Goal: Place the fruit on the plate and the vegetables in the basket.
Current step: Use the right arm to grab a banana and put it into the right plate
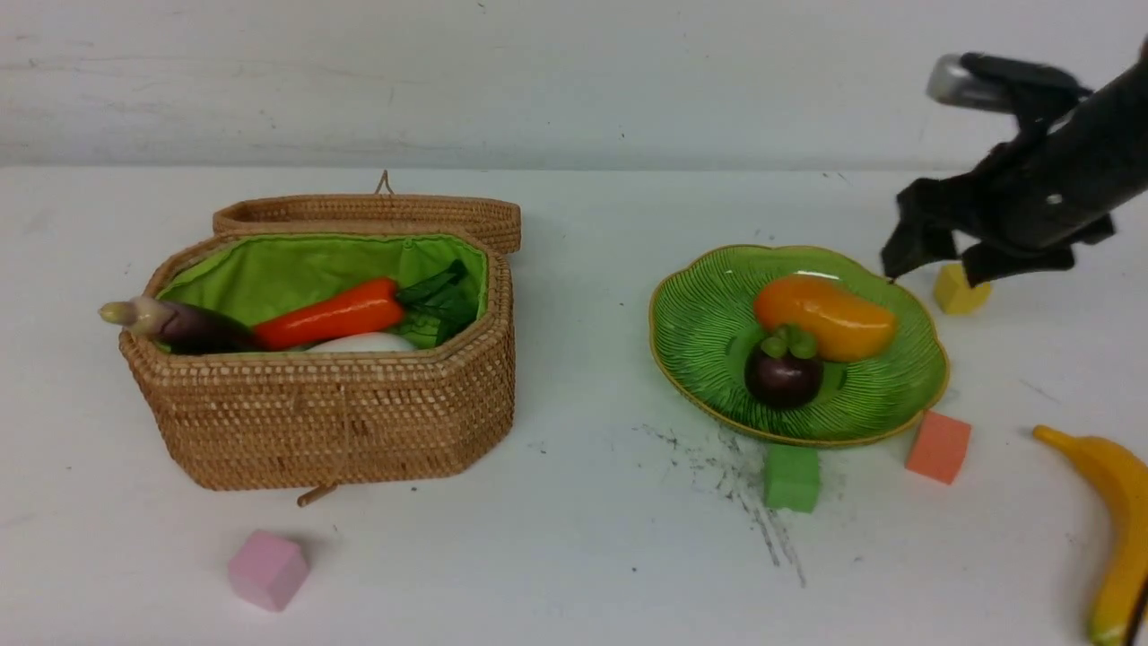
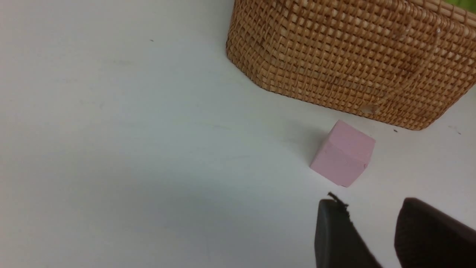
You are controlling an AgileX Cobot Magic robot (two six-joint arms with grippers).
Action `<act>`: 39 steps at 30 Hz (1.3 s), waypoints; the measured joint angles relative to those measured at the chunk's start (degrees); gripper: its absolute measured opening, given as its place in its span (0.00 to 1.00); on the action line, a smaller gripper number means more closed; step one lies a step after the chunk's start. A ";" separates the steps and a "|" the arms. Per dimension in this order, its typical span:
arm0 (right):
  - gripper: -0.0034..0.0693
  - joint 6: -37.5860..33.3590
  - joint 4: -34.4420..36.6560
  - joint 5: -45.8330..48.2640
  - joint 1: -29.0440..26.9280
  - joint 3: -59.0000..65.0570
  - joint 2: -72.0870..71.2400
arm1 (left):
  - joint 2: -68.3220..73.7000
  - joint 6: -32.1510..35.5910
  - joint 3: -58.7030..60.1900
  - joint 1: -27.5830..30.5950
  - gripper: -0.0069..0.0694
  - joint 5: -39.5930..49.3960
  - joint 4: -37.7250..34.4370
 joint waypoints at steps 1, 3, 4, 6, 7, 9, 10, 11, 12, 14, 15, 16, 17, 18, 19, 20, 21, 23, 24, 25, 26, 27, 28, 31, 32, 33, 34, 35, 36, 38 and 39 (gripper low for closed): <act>0.84 0.68 -0.46 1.54 -1.09 0.18 -1.19 | 0.00 0.00 0.00 0.00 0.40 0.00 0.00; 0.82 3.27 -1.58 3.26 -3.96 2.17 -4.70 | 0.00 0.00 0.00 0.00 0.40 0.00 0.00; 0.82 4.23 -1.83 3.51 -5.66 3.60 -6.66 | 0.00 0.00 0.00 0.00 0.40 0.00 0.00; 0.81 6.28 -2.38 3.47 -8.83 8.60 -10.08 | 0.00 0.00 0.00 0.00 0.40 0.00 0.00; 0.81 6.98 -2.66 3.14 -9.91 11.04 -11.14 | 0.00 0.00 0.00 0.00 0.40 0.00 0.00; 0.81 8.07 -3.08 1.95 -11.82 17.74 -12.68 | 0.00 0.00 0.00 0.00 0.40 0.00 0.00; 0.80 8.24 -3.22 1.18 -12.22 21.21 -12.89 | 0.00 0.00 0.00 0.00 0.40 0.00 0.00; 0.81 8.40 -3.59 -0.56 -12.47 24.59 -12.89 | 0.00 0.00 0.00 0.00 0.40 0.00 0.00; 0.81 8.52 -3.93 -2.11 -12.47 27.78 -12.57 | 0.00 0.00 0.00 0.00 0.40 0.00 0.00; 0.81 9.34 -4.87 -6.42 -12.51 32.55 -11.44 | 0.00 0.00 0.00 0.00 0.40 0.00 0.00; 0.81 9.44 -4.96 -7.53 -12.57 32.97 -11.29 | 0.00 0.00 0.00 0.00 0.40 0.00 0.00; 0.81 10.46 -5.79 -10.77 -12.73 35.38 -10.14 | 0.00 0.00 0.00 0.00 0.40 0.00 0.00; 0.81 11.38 -6.54 -13.66 -12.99 36.47 -9.15 | 0.00 0.00 0.00 0.00 0.40 0.00 0.00; 0.81 12.63 -7.42 -15.33 -13.17 37.11 -8.07 | 0.00 0.00 0.00 0.00 0.40 0.00 0.00; 0.81 14.05 -8.23 -17.21 -13.32 37.39 -6.91 | 0.00 0.00 0.00 0.00 0.40 0.00 0.04; 0.81 15.26 -8.87 -18.79 -13.47 37.46 -5.94 | 0.00 0.00 0.00 0.00 0.40 0.00 0.04; 0.80 16.37 -9.56 -19.63 -13.52 37.51 -5.23 | 0.00 0.00 0.00 0.00 0.40 0.00 0.04; 0.78 18.64 -10.68 -22.19 -13.52 37.51 -2.34 | 0.00 0.00 0.00 0.00 0.40 0.00 0.04; 0.75 18.90 -10.73 -22.52 -13.52 37.51 -1.38 | 0.00 0.00 0.00 0.00 0.40 0.00 0.04; 0.70 18.96 -10.82 -22.40 -13.52 37.51 -0.68 | 0.00 0.00 0.00 0.00 0.40 0.00 0.04; 0.68 18.96 -10.76 -22.44 -13.52 37.51 -0.61 | 0.00 0.00 0.00 0.00 0.40 0.00 0.04; 0.55 18.96 -9.66 -22.47 -13.52 37.51 -0.61 | 0.00 0.00 0.00 0.00 0.40 0.00 0.04; 0.53 18.96 -9.48 -22.47 -13.52 37.51 -0.61 | 0.00 0.00 0.00 0.00 0.40 0.00 0.04; 0.49 21.03 -2.30 -23.02 -13.18 37.64 -1.91 | 0.00 0.00 0.00 0.00 0.40 0.00 0.04; 0.49 21.33 0.50 -23.78 -12.77 37.69 -2.88 | 0.00 0.00 0.00 0.00 0.40 0.00 0.04; 0.49 21.33 3.32 -25.08 -11.89 37.69 -4.06 | 0.00 0.00 0.00 0.00 0.40 0.00 0.04; 0.49 21.10 6.28 -27.02 -10.49 37.69 -5.29 | 0.00 0.00 0.00 0.00 0.40 0.00 0.04; 0.49 20.80 8.67 -28.68 -8.75 37.69 -6.16 | 0.00 0.00 0.00 0.00 0.40 0.00 0.04; 0.49 20.72 9.26 -29.51 -8.38 37.64 -6.35 | 0.00 0.00 0.00 0.00 0.40 0.00 0.04; 0.49 19.93 14.81 -32.42 -5.06 37.06 -7.44 | 0.00 0.00 0.00 0.00 0.40 0.00 0.04; 0.49 19.79 18.06 -34.00 -2.72 36.28 -7.23 | 0.00 0.00 0.00 0.00 0.40 0.00 0.04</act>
